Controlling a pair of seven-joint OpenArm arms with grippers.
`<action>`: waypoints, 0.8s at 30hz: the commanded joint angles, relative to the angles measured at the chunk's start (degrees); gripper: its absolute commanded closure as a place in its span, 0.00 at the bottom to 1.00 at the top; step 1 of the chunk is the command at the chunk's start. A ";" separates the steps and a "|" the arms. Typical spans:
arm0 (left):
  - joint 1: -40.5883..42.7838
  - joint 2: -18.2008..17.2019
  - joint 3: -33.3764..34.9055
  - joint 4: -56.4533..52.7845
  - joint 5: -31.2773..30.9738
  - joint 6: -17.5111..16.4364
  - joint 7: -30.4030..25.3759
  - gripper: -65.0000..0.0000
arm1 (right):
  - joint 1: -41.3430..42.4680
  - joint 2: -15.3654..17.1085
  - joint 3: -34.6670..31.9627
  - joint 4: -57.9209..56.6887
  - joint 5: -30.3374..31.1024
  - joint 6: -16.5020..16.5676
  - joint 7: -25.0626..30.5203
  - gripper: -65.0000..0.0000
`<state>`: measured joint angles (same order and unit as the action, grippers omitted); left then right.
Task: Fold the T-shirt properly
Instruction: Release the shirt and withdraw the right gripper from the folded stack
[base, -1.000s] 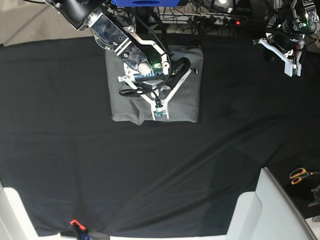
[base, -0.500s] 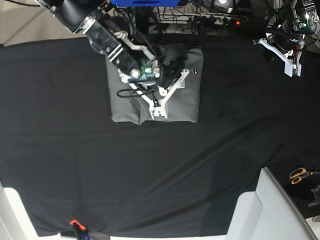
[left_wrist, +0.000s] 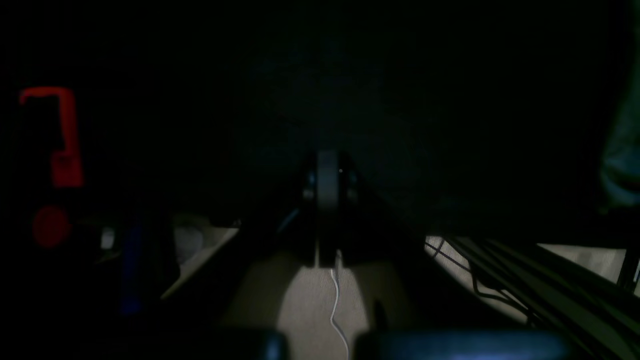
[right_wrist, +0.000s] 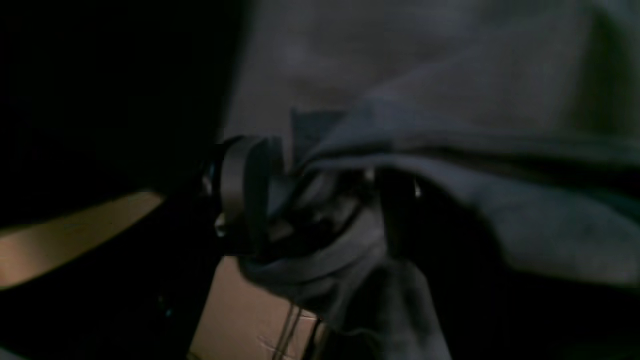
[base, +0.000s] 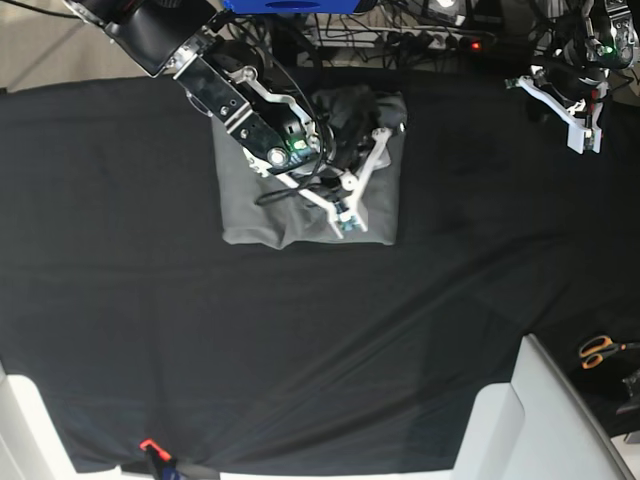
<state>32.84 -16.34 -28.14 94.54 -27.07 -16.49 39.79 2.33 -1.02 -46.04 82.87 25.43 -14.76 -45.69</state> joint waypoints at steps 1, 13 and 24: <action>-0.53 -0.76 -0.47 0.71 -0.40 0.01 -0.89 1.00 | 0.97 -1.23 -0.07 0.95 0.28 1.80 0.81 0.49; -1.06 -0.76 -0.47 -0.17 -0.40 0.01 -0.89 1.00 | 1.94 -1.58 -0.16 1.31 0.20 22.37 0.46 0.49; -1.06 -0.85 -0.47 -0.17 -0.40 0.01 -0.89 1.00 | -1.23 7.48 3.89 17.13 0.11 9.97 0.46 0.51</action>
<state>31.46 -16.38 -28.18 93.56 -27.07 -16.45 39.81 1.06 6.81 -41.91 99.11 24.67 -5.96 -45.04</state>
